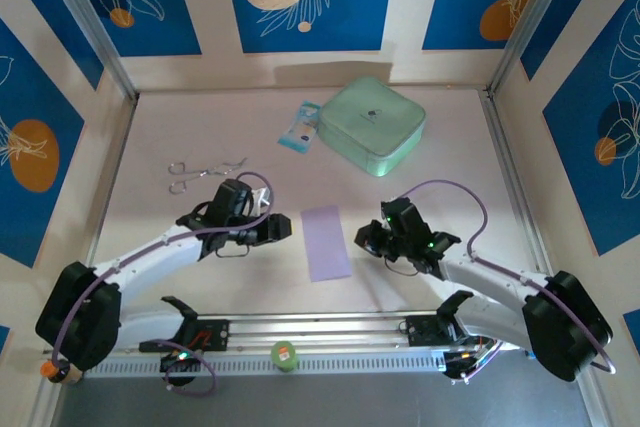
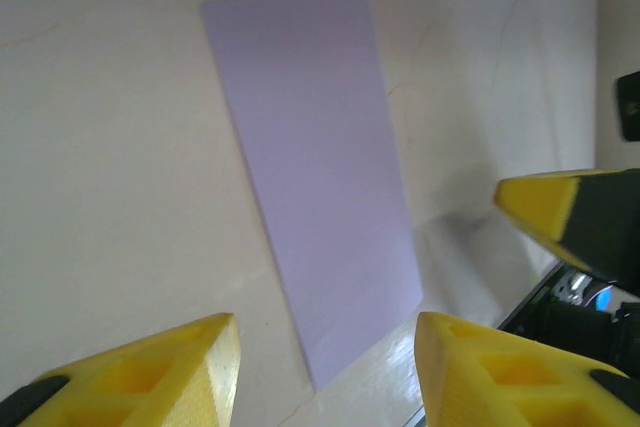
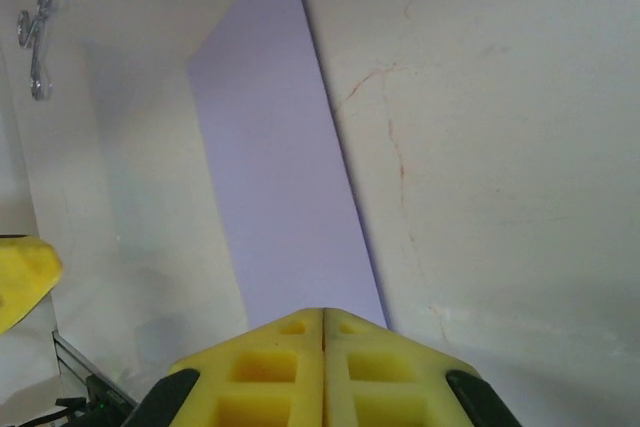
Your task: Fold a paper plane with a square sheet of paper (pick it up from the middle)
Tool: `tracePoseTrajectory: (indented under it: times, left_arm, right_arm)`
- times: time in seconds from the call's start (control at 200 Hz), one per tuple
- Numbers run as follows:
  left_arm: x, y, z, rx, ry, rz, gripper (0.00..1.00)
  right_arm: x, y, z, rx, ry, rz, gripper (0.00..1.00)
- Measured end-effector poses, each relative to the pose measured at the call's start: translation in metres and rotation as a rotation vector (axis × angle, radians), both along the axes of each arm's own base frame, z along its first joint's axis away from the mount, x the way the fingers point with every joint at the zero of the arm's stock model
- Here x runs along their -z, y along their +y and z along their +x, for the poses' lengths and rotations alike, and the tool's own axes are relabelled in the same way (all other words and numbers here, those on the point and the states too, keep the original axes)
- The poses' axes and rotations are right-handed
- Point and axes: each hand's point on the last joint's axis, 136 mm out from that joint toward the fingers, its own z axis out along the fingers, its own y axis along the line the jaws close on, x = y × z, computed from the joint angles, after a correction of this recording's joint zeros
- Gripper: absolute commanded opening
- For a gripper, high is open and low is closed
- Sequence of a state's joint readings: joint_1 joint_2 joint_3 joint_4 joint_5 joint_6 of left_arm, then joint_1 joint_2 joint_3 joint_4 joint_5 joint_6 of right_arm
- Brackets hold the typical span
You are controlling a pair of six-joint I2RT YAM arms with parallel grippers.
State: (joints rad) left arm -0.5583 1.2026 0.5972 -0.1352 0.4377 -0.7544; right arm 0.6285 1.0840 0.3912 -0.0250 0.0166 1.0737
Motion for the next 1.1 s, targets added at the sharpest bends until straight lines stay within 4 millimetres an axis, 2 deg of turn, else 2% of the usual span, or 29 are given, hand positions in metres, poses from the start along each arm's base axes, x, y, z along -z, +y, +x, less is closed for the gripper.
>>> tracePoseTrajectory:
  times: [0.08,0.23,0.615,1.1]
  left_arm:
    - [-0.002,-0.004,0.006,-0.011,-0.013,-0.02,0.47]
    - [0.0,-0.009,0.011,-0.029,-0.009,-0.054,0.44]
    - [0.009,-0.012,0.006,-0.04,0.047,-0.09,0.43]
    - [0.02,-0.019,0.01,-0.058,0.097,-0.112,0.44]
  right_arm:
    - [0.004,0.002,0.002,-0.009,0.016,-0.009,0.06]
    - [0.0,0.014,0.01,-0.037,0.012,0.003,0.05]
    - [0.026,0.032,0.004,-0.096,0.078,-0.003,0.04]
    - [0.037,0.049,0.009,-0.139,0.109,0.024,0.02]
